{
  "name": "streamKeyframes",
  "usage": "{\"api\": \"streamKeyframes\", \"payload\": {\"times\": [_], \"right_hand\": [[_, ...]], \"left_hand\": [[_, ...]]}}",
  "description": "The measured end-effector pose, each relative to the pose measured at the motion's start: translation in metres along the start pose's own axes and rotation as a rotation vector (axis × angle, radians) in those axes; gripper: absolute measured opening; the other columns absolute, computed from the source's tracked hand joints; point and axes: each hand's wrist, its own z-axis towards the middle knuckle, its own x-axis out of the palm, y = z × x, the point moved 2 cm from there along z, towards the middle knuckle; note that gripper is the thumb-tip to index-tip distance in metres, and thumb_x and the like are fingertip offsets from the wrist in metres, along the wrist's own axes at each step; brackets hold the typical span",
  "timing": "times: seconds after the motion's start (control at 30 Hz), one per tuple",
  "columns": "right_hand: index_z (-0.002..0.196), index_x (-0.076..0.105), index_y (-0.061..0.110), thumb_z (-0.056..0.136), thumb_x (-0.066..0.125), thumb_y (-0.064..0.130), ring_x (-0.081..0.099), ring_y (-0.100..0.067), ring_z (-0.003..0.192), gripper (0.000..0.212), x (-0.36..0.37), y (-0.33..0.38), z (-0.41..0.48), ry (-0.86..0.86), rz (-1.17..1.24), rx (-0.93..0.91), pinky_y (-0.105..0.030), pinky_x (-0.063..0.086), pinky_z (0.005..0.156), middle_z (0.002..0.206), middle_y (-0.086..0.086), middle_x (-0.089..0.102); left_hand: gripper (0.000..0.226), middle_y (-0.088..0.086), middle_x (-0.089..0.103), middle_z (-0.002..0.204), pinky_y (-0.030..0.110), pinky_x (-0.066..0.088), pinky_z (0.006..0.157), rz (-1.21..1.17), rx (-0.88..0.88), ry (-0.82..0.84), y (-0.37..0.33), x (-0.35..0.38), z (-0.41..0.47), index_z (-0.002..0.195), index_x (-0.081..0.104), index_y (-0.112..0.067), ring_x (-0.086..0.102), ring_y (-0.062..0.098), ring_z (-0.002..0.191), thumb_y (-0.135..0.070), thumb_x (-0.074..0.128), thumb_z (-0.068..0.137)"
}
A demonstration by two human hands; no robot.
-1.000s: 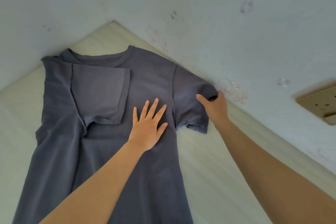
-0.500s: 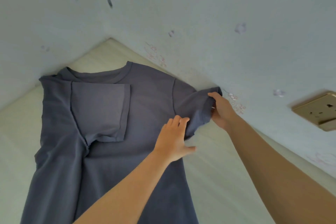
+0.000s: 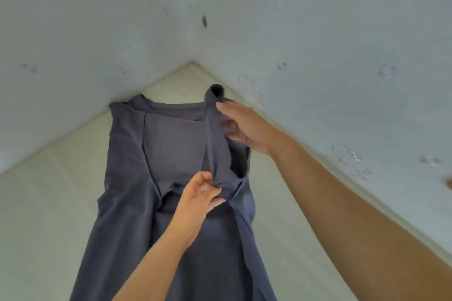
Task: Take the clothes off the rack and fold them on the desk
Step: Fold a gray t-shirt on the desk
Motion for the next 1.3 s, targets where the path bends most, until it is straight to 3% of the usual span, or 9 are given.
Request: {"api": "streamKeyframes", "payload": {"times": [0.1, 0.27, 0.4, 0.5, 0.63, 0.8, 1.0, 1.13, 1.3], "right_hand": [[0.121, 0.062, 0.014, 0.100, 0.049, 0.034, 0.057, -0.016, 0.118, 0.031, 0.034, -0.036, 0.033, 0.096, -0.249, 0.116, -0.035, 0.049, 0.099, 0.132, 0.001, 0.057], [0.111, 0.066, 0.015, 0.098, 0.038, 0.006, 0.055, -0.021, 0.117, 0.032, -0.001, -0.075, 0.066, -0.228, -0.884, -0.052, -0.022, 0.039, 0.096, 0.128, -0.003, 0.058], [0.113, 0.062, 0.018, 0.093, 0.033, -0.005, 0.056, -0.017, 0.104, 0.042, -0.027, -0.064, 0.086, -0.380, -0.969, -0.119, -0.024, 0.041, 0.092, 0.127, 0.001, 0.052], [0.123, 0.055, 0.020, 0.094, 0.033, -0.006, 0.056, -0.020, 0.098, 0.045, -0.035, -0.054, 0.101, -0.280, -1.079, -0.117, -0.036, 0.045, 0.093, 0.135, 0.001, 0.047], [0.135, 0.046, 0.018, 0.096, 0.035, -0.002, 0.052, -0.022, 0.105, 0.046, -0.038, -0.052, 0.117, -0.165, -1.208, -0.045, -0.032, 0.042, 0.091, 0.138, -0.003, 0.044], [0.120, 0.054, 0.017, 0.098, 0.051, 0.027, 0.057, -0.025, 0.102, 0.024, -0.039, -0.060, 0.122, -0.206, -1.325, 0.015, -0.041, 0.048, 0.090, 0.126, -0.003, 0.045], [0.100, 0.060, 0.016, 0.096, 0.055, 0.034, 0.052, -0.015, 0.077, 0.019, -0.015, -0.027, 0.112, -0.525, -1.183, -0.573, -0.031, 0.044, 0.063, 0.101, 0.001, 0.047], [0.131, 0.050, 0.021, 0.095, 0.056, 0.029, 0.046, -0.027, 0.118, 0.038, 0.003, -0.043, 0.140, -0.332, -1.379, -0.349, -0.040, 0.045, 0.089, 0.136, -0.005, 0.041], [0.155, 0.009, 0.024, 0.103, 0.032, 0.043, 0.000, -0.025, 0.149, 0.060, 0.012, -0.088, 0.135, -0.282, -1.450, -0.116, -0.042, 0.013, 0.119, 0.162, -0.002, -0.006]], "left_hand": [[0.022, 0.013, 0.065, 0.102, 0.037, 0.053, 0.093, -0.040, -0.164, -0.131, 0.014, -0.060, -0.005, 0.100, 0.055, -0.004, 0.065, 0.019, 0.096, 0.014, 0.048, 0.088], [0.020, 0.007, 0.067, 0.109, 0.045, 0.052, 0.095, -0.243, -0.274, -0.263, 0.011, -0.101, 0.001, 0.110, 0.061, -0.010, 0.064, 0.026, 0.106, -0.017, 0.060, 0.091], [0.029, -0.002, 0.072, 0.077, 0.036, 0.059, 0.075, 0.214, -0.140, -0.395, -0.001, -0.109, 0.012, 0.085, 0.064, -0.005, 0.070, 0.020, 0.078, -0.033, 0.071, 0.083], [0.035, -0.006, 0.068, 0.086, 0.029, 0.050, 0.073, 0.413, -0.030, -0.557, -0.014, -0.115, 0.024, 0.104, 0.054, -0.022, 0.066, 0.012, 0.080, -0.038, 0.074, 0.080], [0.059, -0.004, 0.061, 0.099, 0.030, 0.044, 0.083, 0.229, -0.074, -0.484, -0.020, -0.117, 0.050, 0.122, 0.037, -0.035, 0.059, 0.009, 0.091, -0.028, 0.077, 0.079], [0.044, -0.015, 0.059, 0.122, 0.020, 0.047, 0.091, 0.295, 0.019, -0.264, -0.033, -0.106, 0.058, 0.110, 0.067, -0.038, 0.057, 0.004, 0.108, -0.003, 0.056, 0.085], [0.054, -0.025, 0.048, 0.120, 0.004, 0.037, 0.087, 0.433, 0.395, -0.467, -0.056, -0.123, 0.033, 0.124, 0.058, -0.039, 0.046, -0.017, 0.107, 0.001, 0.046, 0.089], [0.050, -0.008, 0.047, 0.132, 0.017, 0.034, 0.095, 0.552, 0.211, -0.578, -0.037, -0.161, 0.043, 0.135, 0.050, -0.026, 0.047, -0.007, 0.106, -0.004, 0.050, 0.091], [0.077, 0.001, 0.026, 0.152, 0.030, 0.025, 0.110, 0.632, 0.028, -0.466, -0.021, -0.180, 0.045, 0.147, 0.034, -0.019, 0.028, 0.017, 0.139, -0.017, 0.074, 0.081]]}}
